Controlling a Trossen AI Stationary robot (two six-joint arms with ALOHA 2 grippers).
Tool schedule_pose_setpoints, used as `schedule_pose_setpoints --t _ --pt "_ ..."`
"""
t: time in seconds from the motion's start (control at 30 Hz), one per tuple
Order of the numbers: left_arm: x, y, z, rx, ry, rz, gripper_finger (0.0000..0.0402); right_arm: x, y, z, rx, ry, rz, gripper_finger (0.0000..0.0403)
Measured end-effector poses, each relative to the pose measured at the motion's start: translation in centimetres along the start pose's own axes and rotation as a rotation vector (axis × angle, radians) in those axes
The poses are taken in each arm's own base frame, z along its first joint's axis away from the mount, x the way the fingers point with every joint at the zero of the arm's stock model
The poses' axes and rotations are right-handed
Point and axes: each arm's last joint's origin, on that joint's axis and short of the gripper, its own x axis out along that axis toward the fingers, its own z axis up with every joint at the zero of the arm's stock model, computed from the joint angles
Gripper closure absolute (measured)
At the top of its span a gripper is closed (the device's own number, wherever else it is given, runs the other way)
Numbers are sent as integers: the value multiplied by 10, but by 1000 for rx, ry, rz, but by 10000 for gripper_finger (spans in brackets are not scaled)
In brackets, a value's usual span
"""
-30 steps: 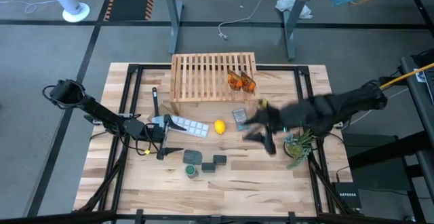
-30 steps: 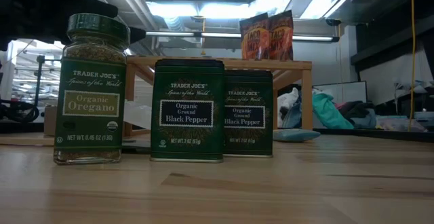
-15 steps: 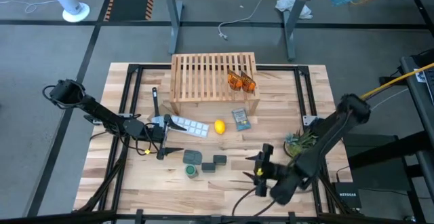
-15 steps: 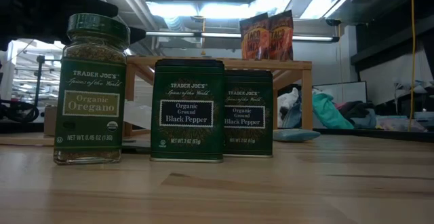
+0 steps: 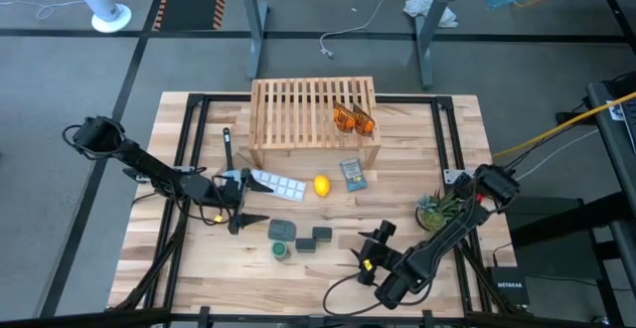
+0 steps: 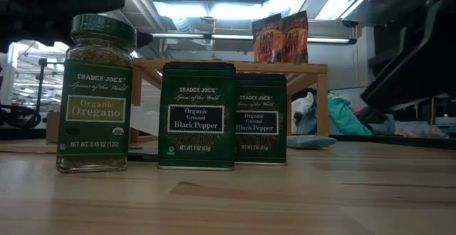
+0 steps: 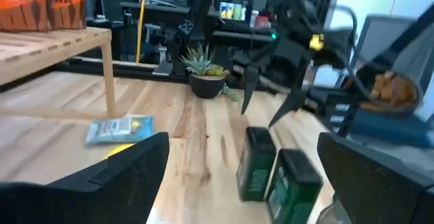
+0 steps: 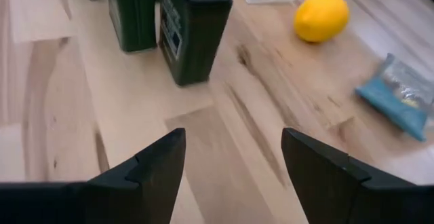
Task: Shelf spices
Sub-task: Put the green seasoning bottle on the shelf
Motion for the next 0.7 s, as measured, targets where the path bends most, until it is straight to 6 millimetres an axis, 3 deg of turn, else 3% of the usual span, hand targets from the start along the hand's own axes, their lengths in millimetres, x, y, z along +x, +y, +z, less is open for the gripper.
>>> schedule_pose_setpoints --t 0.2,0.5,0.7 --pt "4 -4 10 -75 -54 -18 34 11 10 -5 42 -83 -12 152" --pt "1 -35 -1 -242 148 -201 34 21 15 -10 61 -60 3 152" --pt "-9 -49 -10 -330 221 -156 34 21 18 -9 88 -59 31 152"
